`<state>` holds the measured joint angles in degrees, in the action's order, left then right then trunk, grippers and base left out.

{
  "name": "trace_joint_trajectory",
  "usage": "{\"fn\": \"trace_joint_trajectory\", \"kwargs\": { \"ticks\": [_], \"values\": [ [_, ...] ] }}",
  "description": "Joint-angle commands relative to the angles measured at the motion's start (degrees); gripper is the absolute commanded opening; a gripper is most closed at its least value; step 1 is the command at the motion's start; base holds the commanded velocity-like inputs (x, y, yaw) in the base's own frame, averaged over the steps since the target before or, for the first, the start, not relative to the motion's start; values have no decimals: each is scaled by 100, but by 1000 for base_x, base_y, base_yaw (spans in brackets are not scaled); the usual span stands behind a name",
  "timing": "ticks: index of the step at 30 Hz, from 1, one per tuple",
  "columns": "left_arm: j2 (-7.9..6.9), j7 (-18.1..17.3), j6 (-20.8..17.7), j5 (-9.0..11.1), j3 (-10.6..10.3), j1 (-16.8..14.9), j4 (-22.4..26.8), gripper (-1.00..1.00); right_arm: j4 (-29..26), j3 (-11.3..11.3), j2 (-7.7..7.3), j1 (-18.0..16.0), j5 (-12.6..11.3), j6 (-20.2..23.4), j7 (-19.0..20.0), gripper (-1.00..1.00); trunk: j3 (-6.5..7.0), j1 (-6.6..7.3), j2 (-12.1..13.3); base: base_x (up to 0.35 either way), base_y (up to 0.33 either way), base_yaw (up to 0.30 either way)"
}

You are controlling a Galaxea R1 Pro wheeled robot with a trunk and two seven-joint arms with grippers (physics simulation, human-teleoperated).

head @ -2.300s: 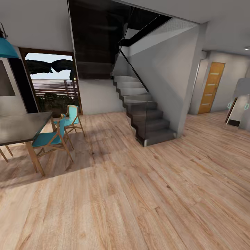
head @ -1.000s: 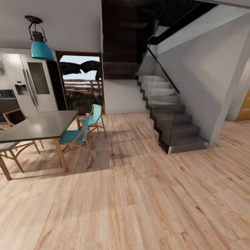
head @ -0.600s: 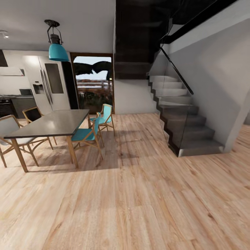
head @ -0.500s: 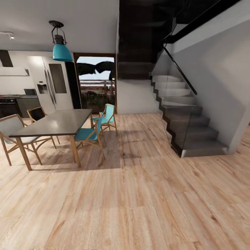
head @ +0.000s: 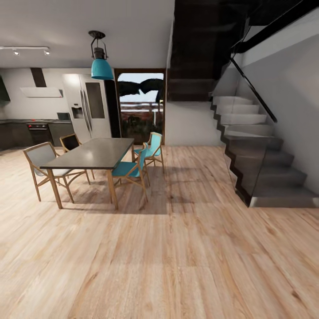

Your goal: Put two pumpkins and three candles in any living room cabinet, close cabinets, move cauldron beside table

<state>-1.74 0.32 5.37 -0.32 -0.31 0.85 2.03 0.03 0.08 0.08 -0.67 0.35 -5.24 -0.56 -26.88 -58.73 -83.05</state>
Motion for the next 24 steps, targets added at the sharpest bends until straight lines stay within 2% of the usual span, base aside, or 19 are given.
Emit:
{"fn": "trace_joint_trajectory", "kwargs": {
  "ticks": [1, 24],
  "values": [
    [-1, 3, 8, -3, 0, 3, 8, 100, 5, 0, 1, -3, 6, -20, -6, 100, -5, 0, -3, 0, 0, 245],
    [-1, 3, 8, -3, 1, 3, 8, 100, 5, 0, 1, -3, 9, -20, -6, 100, -5, 0, -3, 0, 0, 245]
  ]
}}
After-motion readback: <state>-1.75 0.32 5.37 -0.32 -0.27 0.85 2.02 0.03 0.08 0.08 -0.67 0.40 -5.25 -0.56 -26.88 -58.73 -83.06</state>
